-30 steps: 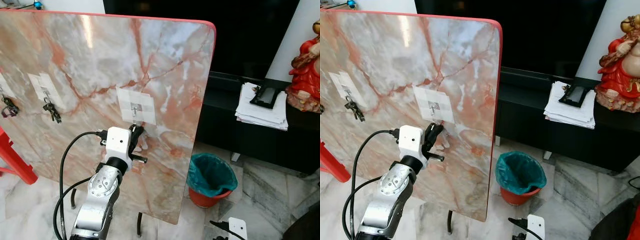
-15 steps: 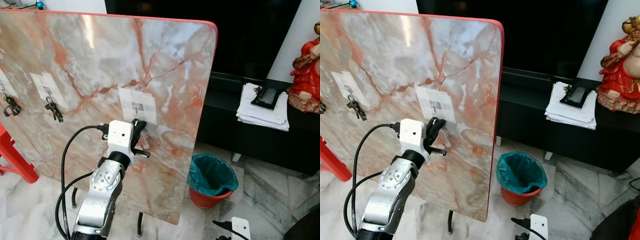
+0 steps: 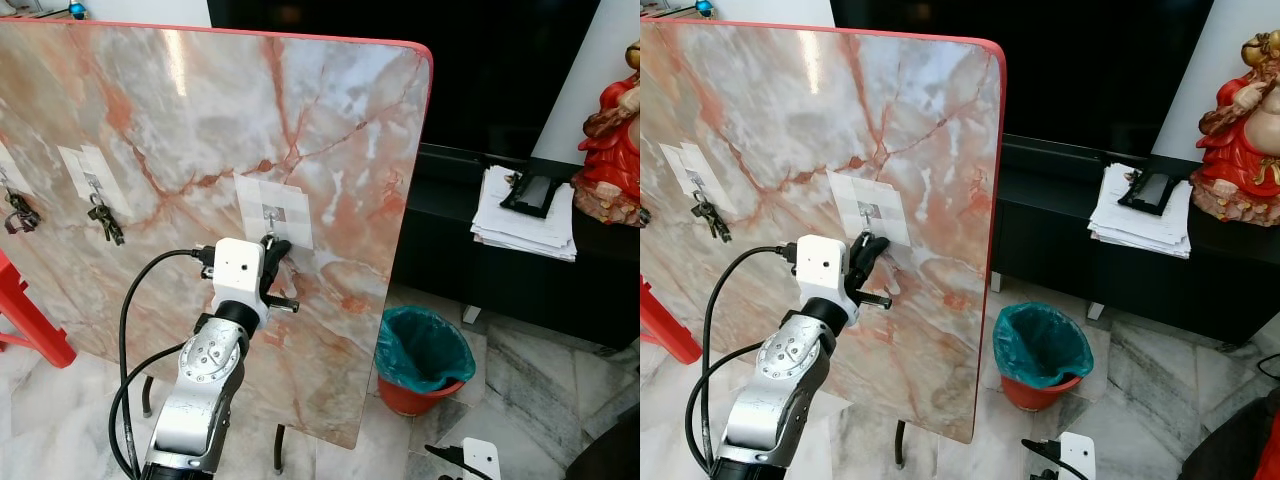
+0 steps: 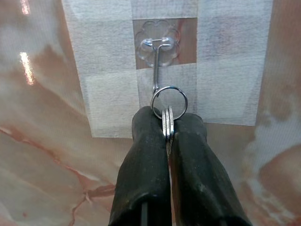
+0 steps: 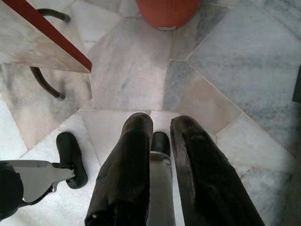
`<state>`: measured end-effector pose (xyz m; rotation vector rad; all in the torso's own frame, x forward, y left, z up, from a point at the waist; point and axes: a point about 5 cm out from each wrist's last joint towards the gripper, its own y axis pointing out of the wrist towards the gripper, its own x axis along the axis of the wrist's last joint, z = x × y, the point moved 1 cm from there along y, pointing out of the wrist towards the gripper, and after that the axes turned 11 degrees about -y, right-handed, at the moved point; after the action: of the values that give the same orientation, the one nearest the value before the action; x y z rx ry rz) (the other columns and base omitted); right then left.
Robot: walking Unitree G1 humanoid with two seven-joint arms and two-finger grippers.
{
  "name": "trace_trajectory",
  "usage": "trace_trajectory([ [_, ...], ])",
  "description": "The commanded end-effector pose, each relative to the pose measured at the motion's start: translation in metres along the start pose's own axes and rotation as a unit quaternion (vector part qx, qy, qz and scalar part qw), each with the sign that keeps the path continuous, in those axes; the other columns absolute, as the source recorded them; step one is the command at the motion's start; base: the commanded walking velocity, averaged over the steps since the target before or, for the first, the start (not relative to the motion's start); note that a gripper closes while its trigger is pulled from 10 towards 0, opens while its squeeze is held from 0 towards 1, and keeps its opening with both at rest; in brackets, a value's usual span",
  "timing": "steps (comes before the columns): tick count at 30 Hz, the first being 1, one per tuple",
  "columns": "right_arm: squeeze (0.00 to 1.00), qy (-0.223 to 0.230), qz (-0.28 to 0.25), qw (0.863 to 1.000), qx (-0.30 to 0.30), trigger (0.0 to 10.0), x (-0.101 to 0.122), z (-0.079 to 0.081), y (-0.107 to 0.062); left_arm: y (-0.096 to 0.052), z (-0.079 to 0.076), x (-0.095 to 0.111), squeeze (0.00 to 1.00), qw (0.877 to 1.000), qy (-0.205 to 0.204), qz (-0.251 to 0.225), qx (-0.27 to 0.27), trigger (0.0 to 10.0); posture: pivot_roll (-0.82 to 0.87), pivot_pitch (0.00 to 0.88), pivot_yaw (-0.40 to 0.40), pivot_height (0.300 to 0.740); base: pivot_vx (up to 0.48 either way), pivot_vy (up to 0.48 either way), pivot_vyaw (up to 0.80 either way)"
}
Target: Hang keys on a hook
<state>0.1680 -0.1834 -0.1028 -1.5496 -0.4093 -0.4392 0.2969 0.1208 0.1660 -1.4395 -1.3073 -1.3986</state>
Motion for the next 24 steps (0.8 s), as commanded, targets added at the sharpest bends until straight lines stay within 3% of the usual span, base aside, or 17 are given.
trace_trajectory([
  [1, 0.0, -0.004, -0.001, 1.0, 0.004, 10.0, 0.002, 0.002, 0.0, 0.002, 0.002, 0.01, 0.0, 1.0, -0.004, -0.016, 0.008, 10.0, 0.04, 0.0, -0.026, 0.74, 0.0, 0.0, 0.0],
  [11, 0.0, -0.007, -0.001, 1.0, 0.0, 10.0, 0.001, -0.013, -0.001, 0.003, 0.004, 0.014, 0.0, 0.999, -0.024, -0.021, 0.02, 10.0, 0.04, 0.0, -0.031, 0.74, 0.0, 0.0, 0.0],
  [24, 0.0, -0.01, -0.001, 1.0, 0.005, 10.0, 0.001, -0.009, -0.001, 0.004, 0.002, 0.017, 0.0, 0.999, -0.025, -0.016, 0.014, 10.0, 0.04, 0.0, -0.033, 0.74, 0.0, 0.0, 0.0],
])
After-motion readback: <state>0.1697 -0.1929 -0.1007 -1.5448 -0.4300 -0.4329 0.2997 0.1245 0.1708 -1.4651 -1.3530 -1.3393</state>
